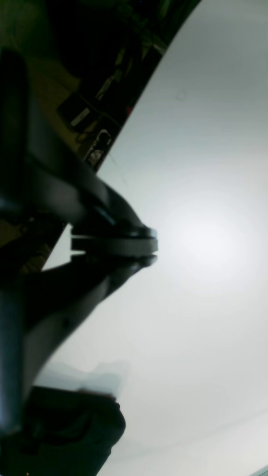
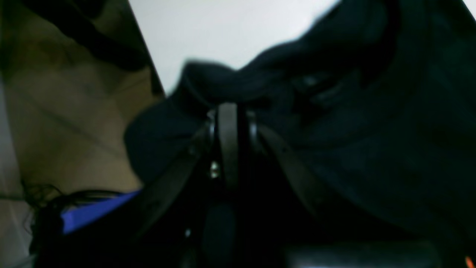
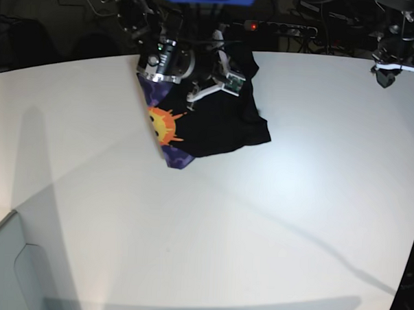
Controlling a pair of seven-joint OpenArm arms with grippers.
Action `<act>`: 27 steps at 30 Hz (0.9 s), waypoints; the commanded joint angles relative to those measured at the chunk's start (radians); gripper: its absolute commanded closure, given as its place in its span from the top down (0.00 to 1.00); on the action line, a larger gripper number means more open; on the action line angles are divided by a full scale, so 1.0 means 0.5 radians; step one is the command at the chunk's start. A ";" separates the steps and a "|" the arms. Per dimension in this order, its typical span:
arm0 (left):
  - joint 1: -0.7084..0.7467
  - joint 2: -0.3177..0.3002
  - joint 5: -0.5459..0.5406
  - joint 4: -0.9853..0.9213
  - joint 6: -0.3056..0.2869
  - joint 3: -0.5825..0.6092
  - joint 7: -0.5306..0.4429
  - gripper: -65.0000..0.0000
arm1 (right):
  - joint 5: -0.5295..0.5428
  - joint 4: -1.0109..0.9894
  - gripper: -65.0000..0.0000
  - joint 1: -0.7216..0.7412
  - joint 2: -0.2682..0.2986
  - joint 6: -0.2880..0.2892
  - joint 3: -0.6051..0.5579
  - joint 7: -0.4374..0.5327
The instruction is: Fold the T-shirt properly
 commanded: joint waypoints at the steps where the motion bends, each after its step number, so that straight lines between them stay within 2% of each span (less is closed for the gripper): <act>1: 0.016 -0.016 -0.032 0.035 -0.007 -0.011 -0.030 0.00 | 0.014 -0.024 0.00 0.021 -0.025 0.001 -0.001 0.037; 5: 0.019 -0.013 -0.032 0.035 -0.007 -0.011 -0.030 0.00 | 0.014 -0.119 0.00 0.058 -0.031 0.001 -0.001 0.104; 8: 0.016 -0.013 -0.032 0.035 -0.007 -0.011 -0.030 0.00 | 0.014 0.025 0.00 0.049 -0.012 0.001 0.008 0.110; 14: 0.010 -0.013 -0.032 0.035 -0.007 -0.008 -0.030 0.00 | 0.014 0.461 0.00 0.015 0.117 -0.002 0.014 0.095; 16: 0.010 -0.013 -0.032 0.035 -0.003 -0.008 -0.024 0.00 | 0.014 0.535 0.00 0.015 0.156 -0.002 0.082 0.095; 21: 0.007 -0.013 -0.032 0.035 -0.003 -0.011 0.041 0.23 | 0.014 0.550 0.00 0.027 0.166 0.001 0.475 0.092; 24: 0.007 -0.010 -0.032 0.035 -0.003 -0.011 0.041 0.24 | 0.014 0.516 0.00 0.031 0.190 0.008 0.628 0.092; 27: 0.004 -0.010 -0.032 0.035 -0.003 -0.011 0.035 0.24 | 0.017 0.433 0.00 0.031 0.209 0.008 0.668 0.098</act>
